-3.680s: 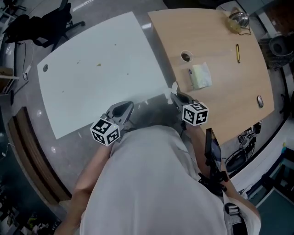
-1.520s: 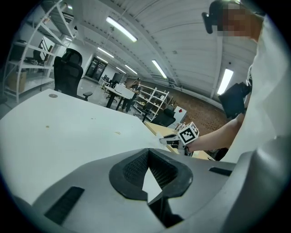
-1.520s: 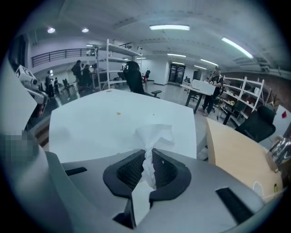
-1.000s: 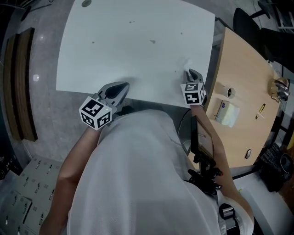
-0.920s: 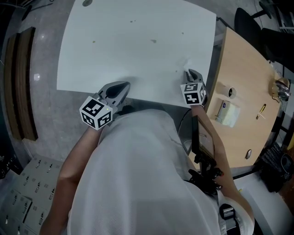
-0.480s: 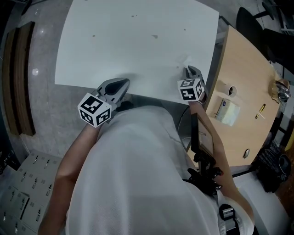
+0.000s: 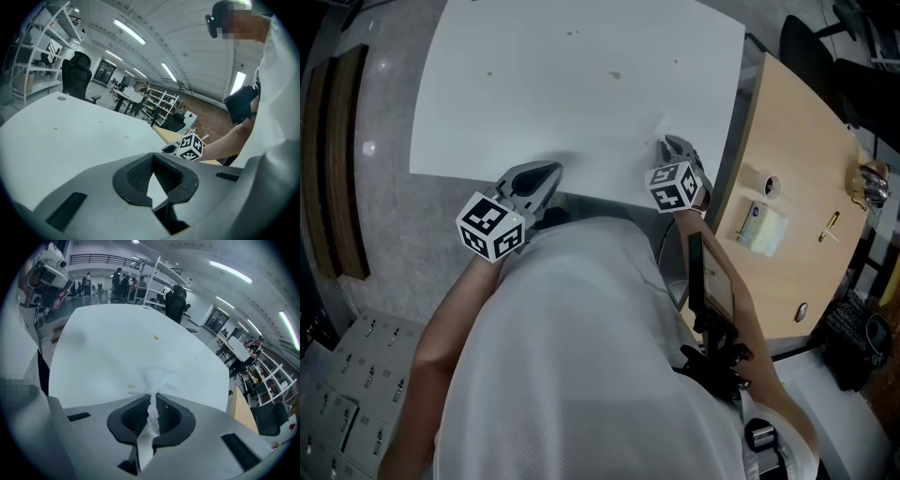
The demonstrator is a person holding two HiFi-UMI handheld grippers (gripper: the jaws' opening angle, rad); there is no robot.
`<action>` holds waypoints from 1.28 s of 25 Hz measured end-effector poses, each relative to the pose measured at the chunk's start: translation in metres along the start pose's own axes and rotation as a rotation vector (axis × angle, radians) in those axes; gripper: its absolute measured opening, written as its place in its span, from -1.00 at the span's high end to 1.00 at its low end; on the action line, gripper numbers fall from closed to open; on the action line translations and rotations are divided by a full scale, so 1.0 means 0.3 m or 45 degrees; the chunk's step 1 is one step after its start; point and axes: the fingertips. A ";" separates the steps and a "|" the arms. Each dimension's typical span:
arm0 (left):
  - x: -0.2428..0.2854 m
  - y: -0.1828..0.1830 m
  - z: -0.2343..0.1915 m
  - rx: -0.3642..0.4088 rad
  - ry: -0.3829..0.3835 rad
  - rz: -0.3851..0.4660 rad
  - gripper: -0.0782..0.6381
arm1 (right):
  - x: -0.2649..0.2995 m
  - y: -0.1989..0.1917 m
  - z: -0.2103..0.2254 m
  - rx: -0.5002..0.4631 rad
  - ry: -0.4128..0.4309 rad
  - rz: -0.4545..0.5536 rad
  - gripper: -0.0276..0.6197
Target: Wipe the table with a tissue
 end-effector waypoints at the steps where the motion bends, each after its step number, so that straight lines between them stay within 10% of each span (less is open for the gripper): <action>1: 0.000 0.002 0.001 0.001 -0.002 0.001 0.76 | -0.002 0.003 -0.007 0.030 0.007 0.002 0.82; 9: 0.004 0.000 0.006 0.015 -0.018 -0.011 0.76 | -0.017 0.033 -0.120 0.315 0.330 -0.011 0.83; 13: 0.010 0.014 0.013 0.022 -0.023 -0.010 0.76 | -0.061 0.115 -0.133 0.682 0.514 0.150 0.82; 20: 0.016 0.034 0.004 0.033 -0.014 -0.006 0.76 | -0.117 0.061 0.150 1.124 0.351 0.347 0.82; 27: 0.044 0.031 0.020 0.036 -0.025 -0.023 0.76 | -0.033 -0.181 0.258 1.075 0.050 0.038 0.82; 32: 0.047 0.037 0.028 0.039 -0.019 -0.024 0.76 | -0.007 -0.157 0.154 1.013 0.043 0.008 0.82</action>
Point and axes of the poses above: the fingertips, and each gripper's own axes: x forward along the fingers, z to its right, y out of its top, and after that the axes turned 4 degrees about -y, right-handed
